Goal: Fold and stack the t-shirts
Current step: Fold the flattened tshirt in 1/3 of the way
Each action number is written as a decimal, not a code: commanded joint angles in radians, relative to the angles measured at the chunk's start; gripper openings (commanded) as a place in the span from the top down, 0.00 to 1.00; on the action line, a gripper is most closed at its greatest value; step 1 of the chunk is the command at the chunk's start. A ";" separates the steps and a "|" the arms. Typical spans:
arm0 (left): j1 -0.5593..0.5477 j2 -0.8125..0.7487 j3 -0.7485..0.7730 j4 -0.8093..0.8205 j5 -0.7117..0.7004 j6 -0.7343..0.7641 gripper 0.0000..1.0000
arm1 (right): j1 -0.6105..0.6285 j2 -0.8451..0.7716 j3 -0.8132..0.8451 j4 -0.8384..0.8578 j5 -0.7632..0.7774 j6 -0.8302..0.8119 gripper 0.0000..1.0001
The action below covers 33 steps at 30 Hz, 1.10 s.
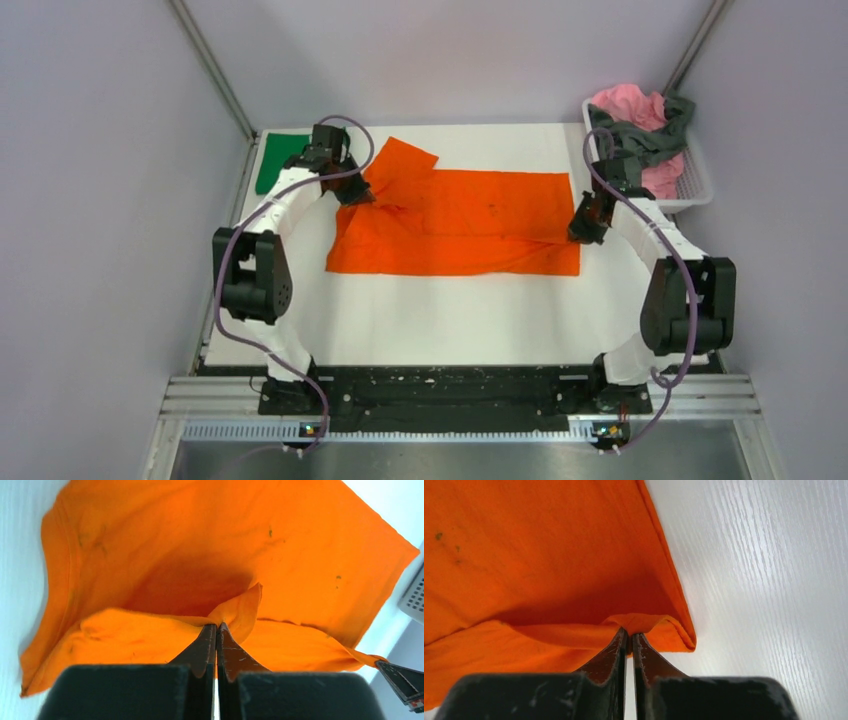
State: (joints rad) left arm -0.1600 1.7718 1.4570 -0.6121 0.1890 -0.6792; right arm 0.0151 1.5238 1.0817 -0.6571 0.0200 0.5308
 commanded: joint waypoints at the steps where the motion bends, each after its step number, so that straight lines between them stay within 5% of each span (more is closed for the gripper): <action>1: 0.012 0.080 0.127 0.025 -0.046 0.064 0.94 | -0.011 0.081 0.089 0.046 0.050 -0.023 0.86; 4: 0.021 0.156 0.231 -0.030 -0.111 0.072 0.44 | -0.010 0.121 0.138 0.037 0.107 -0.011 0.46; 6: 0.026 0.206 0.321 -0.101 -0.121 0.067 0.05 | -0.010 0.121 0.157 0.030 0.117 -0.006 0.33; 7: 0.027 0.221 0.352 -0.133 -0.112 0.064 0.02 | -0.010 0.111 0.155 0.030 0.113 -0.009 0.29; 18: -0.024 0.052 -0.089 0.074 0.051 0.002 0.01 | 0.135 0.032 -0.088 0.287 -0.189 -0.038 0.22; 25: -0.023 0.082 -0.237 0.112 -0.043 -0.006 0.01 | 0.154 0.084 -0.190 0.391 -0.212 -0.011 0.21; 33: -0.024 -0.144 -0.569 0.126 -0.061 -0.049 0.01 | 0.152 -0.099 -0.463 0.299 -0.145 0.020 0.20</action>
State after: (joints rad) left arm -0.1867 1.7149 1.0431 -0.4255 0.1680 -0.7055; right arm 0.1673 1.4940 0.7498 -0.2203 -0.1616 0.5213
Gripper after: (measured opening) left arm 0.986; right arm 0.797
